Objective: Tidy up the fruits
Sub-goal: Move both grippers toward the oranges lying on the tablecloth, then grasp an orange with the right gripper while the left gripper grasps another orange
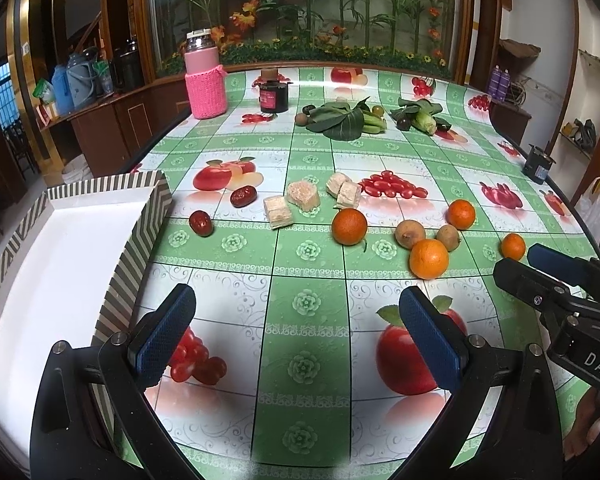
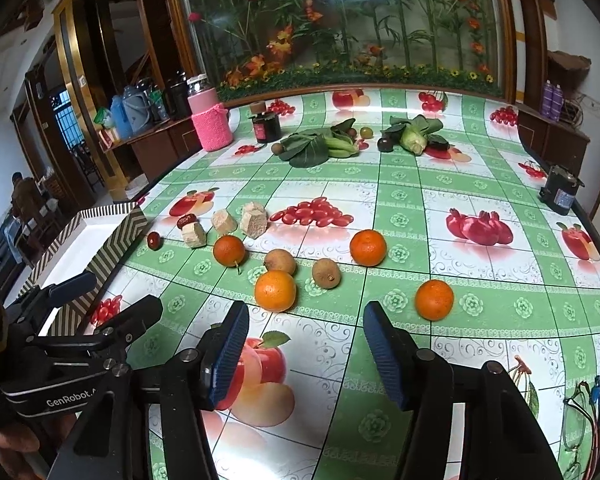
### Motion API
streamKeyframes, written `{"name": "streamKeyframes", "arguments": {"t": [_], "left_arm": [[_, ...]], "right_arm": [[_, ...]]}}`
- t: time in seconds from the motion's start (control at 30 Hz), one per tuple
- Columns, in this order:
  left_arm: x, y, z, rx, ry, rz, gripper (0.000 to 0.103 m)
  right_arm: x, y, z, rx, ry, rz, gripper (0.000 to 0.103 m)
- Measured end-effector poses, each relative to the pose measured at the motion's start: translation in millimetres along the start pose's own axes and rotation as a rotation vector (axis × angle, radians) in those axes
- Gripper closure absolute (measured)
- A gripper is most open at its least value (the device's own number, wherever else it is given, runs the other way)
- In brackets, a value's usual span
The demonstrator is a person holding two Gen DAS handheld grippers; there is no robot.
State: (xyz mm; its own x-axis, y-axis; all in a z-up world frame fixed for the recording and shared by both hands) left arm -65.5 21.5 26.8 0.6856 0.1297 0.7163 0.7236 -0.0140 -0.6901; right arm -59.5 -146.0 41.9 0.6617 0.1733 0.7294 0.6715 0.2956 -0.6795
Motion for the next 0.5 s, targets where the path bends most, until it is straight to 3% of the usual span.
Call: {"name": "streamKeyframes", "arguments": {"t": [0.5], "left_arm": [[5.7,15.0,26.4,0.002,-0.020,0.069,0.000]], "right_arm": [[0.2,37.5,9.4,0.109,-0.022,0.080,0.058]]}}
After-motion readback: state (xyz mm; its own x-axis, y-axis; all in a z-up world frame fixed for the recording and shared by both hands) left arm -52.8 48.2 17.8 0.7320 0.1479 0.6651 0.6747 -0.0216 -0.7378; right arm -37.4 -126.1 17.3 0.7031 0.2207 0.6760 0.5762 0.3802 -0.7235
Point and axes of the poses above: each gripper's, at about its wrist camera, not at the fingertips, and y roughly the way its jaws point, z to its left, x to its top, the point moved 3 cm from there along y, roughly the way its jaws point, and after that the axes turned 8 degrees about -y, right-handed, at the moved point
